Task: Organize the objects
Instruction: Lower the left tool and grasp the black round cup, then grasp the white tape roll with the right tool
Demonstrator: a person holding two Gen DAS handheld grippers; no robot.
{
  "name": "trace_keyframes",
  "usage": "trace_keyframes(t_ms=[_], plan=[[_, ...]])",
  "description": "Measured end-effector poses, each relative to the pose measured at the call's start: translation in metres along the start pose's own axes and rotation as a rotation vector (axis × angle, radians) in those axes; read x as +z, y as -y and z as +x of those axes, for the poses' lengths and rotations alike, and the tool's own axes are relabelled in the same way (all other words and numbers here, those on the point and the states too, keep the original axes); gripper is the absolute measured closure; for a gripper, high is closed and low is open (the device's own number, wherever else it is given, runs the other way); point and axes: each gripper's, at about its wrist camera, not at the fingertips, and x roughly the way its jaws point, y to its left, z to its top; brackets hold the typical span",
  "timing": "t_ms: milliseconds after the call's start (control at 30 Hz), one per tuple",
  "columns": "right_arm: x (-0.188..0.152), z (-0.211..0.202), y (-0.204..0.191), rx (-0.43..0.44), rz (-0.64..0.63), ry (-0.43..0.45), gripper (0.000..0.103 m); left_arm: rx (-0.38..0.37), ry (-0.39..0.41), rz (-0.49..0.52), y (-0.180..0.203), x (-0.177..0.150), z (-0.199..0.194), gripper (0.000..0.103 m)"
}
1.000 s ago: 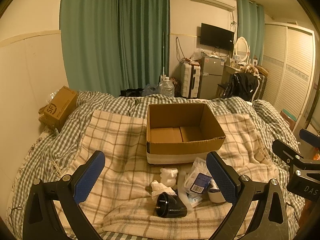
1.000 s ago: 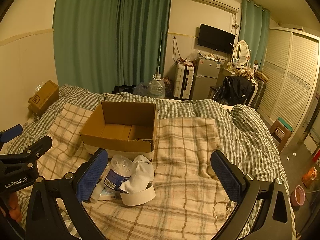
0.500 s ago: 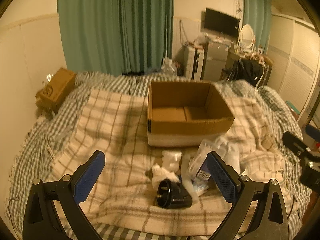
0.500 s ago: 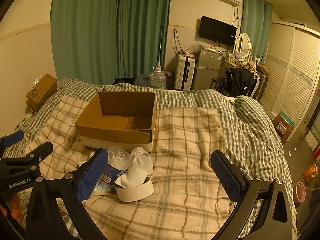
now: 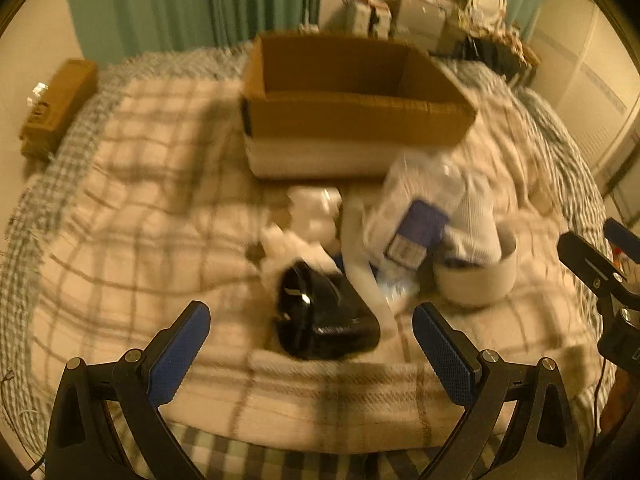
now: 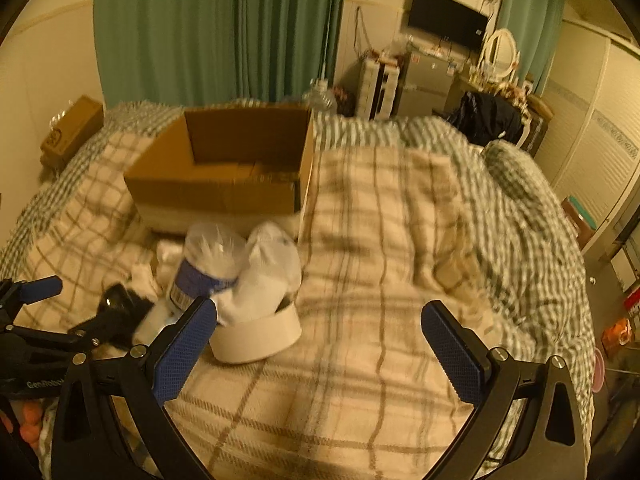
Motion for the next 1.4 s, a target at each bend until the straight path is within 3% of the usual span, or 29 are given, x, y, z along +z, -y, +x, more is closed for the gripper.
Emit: trace_keyframes(t_ms=[100, 233, 400, 467, 567, 600, 633, 767, 900, 967, 1033, 1200, 1233, 1267, 1300, 1333, 1400], plan=[[-0.004, 0.011, -0.004, 0.025, -0.012, -0.035, 0.0, -0.023, -0.032, -0.028, -0.005, -0.001, 0.008, 0.0], [-0.009, 0.024, -0.016, 0.059, -0.062, -0.082, 0.0, -0.058, -0.014, -0.095, -0.019, 0.001, 0.003, 0.004], [-0.014, 0.048, -0.032, 0.093, -0.119, -0.158, 0.001, -0.082, -0.089, -0.118, -0.027, 0.007, 0.026, 0.034], [-0.016, 0.058, -0.036, 0.107, -0.13, -0.184, 0.007, -0.111, -0.114, -0.121, -0.027, 0.008, 0.035, 0.037], [-0.019, 0.073, -0.042, 0.129, -0.149, -0.234, 0.016, -0.159, -0.122, -0.104, -0.024, 0.009, 0.039, 0.061], [-0.02, 0.077, -0.043, 0.139, -0.152, -0.25, 0.024, -0.173, -0.12, -0.093, -0.022, 0.01, 0.038, 0.071], [-0.02, 0.079, -0.043, 0.144, -0.152, -0.259, 0.028, -0.18, -0.117, -0.085, -0.021, 0.01, 0.036, 0.074], [-0.021, 0.071, -0.041, 0.149, -0.145, -0.239, 0.03, -0.186, -0.081, -0.063, -0.02, 0.01, 0.023, 0.089], [-0.015, 0.047, -0.035, 0.128, -0.134, -0.176, 0.034, -0.18, -0.044, -0.045, -0.018, 0.011, 0.007, 0.093], [-0.011, 0.032, -0.03, 0.126, -0.115, -0.151, 0.043, -0.178, -0.016, -0.037, -0.017, 0.011, -0.005, 0.093], [-0.007, 0.019, -0.026, 0.129, -0.106, -0.13, 0.09, -0.18, 0.004, -0.035, -0.017, 0.013, -0.014, 0.094], [-0.001, -0.003, -0.02, 0.129, -0.091, -0.107, 0.09, -0.196, 0.052, -0.028, -0.017, 0.013, -0.038, 0.094], [-0.002, -0.004, -0.02, 0.136, -0.086, -0.107, 0.085, -0.195, 0.059, -0.028, -0.017, 0.013, -0.041, 0.094], [-0.003, -0.004, -0.021, 0.153, -0.08, -0.113, 0.077, -0.193, 0.064, -0.03, -0.019, 0.013, -0.044, 0.094], [-0.006, -0.004, -0.022, 0.155, -0.078, -0.11, 0.049, -0.192, 0.066, -0.032, -0.018, 0.012, -0.045, 0.094], [-0.007, -0.004, -0.023, 0.138, -0.081, -0.101, 0.029, -0.19, 0.069, -0.038, -0.02, 0.012, -0.046, 0.094], [-0.008, -0.006, -0.028, 0.095, -0.103, -0.063, 0.027, -0.185, 0.077, -0.048, -0.025, 0.012, -0.048, 0.094]])
